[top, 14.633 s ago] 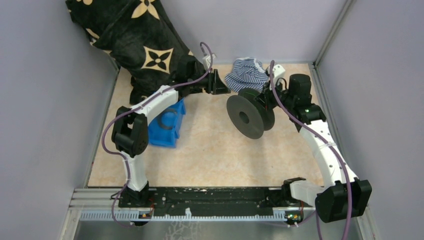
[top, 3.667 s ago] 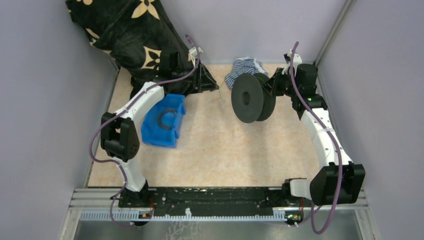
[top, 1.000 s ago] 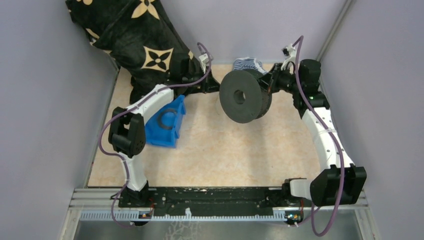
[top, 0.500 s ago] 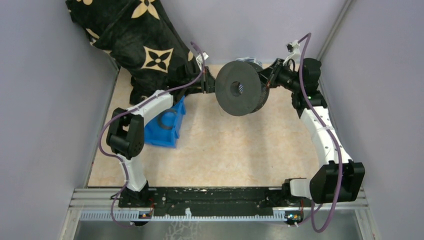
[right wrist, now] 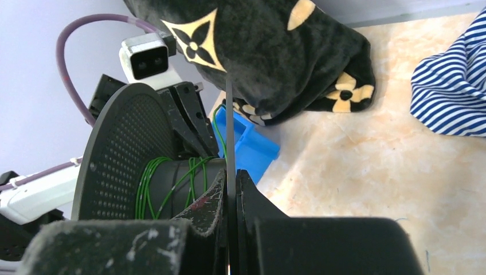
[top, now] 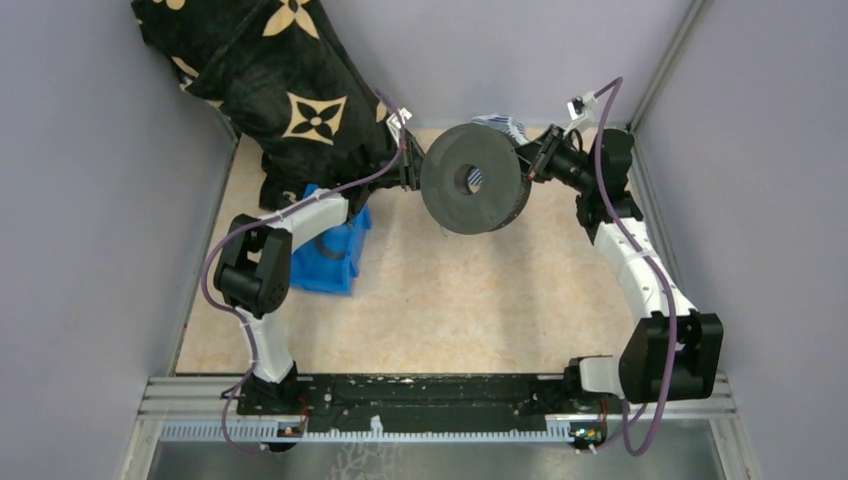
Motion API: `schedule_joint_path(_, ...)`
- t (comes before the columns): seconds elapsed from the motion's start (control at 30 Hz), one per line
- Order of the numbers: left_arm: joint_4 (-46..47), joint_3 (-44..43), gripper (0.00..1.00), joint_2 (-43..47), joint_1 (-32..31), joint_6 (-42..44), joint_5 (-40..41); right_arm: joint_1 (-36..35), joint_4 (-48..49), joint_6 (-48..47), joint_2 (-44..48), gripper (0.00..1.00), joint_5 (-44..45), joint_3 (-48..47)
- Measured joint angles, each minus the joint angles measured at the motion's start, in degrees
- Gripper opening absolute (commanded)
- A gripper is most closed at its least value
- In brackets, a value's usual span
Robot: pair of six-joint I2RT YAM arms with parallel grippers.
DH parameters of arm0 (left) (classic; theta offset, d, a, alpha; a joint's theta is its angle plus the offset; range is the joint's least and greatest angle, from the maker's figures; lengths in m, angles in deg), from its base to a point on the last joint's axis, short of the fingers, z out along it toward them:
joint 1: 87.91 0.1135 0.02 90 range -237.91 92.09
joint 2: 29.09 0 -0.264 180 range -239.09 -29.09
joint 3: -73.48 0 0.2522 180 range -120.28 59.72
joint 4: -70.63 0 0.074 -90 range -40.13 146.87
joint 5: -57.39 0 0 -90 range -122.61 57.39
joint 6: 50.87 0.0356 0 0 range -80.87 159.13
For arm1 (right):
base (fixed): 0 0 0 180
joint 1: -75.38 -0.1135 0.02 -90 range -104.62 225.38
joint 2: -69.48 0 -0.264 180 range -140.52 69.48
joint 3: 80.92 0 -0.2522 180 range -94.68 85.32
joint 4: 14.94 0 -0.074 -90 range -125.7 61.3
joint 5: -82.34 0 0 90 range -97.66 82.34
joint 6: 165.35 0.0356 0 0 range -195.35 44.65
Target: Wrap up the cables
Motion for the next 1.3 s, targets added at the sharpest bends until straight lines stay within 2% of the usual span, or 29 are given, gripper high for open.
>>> schedule_joint_path(0.43, 5.49, 2.29, 0.17, -1.64, -1.01, -2.95, -0.48, 0.00, 4.17, 2.43, -0.96, 0.00, -1.60, 1.99)
schedule_joint_path(0.6, 6.21, 2.99, 0.20, -1.62, -1.01, -2.86, -0.81, 0.02, 4.15, 2.27, -1.03, 0.00, -2.19, 1.99)
schedule_joint_path(1.03, 4.17, 5.60, 0.32, -0.61, -0.96, 0.48, -1.73, 1.46, 4.07, 0.92, -1.62, 0.00, -4.63, 1.99)
schedule_joint_path(1.3, 1.66, 7.06, 0.42, -0.52, -0.48, 4.66, -2.16, 3.10, 4.46, 1.07, -1.60, 0.00, -2.60, 1.99)
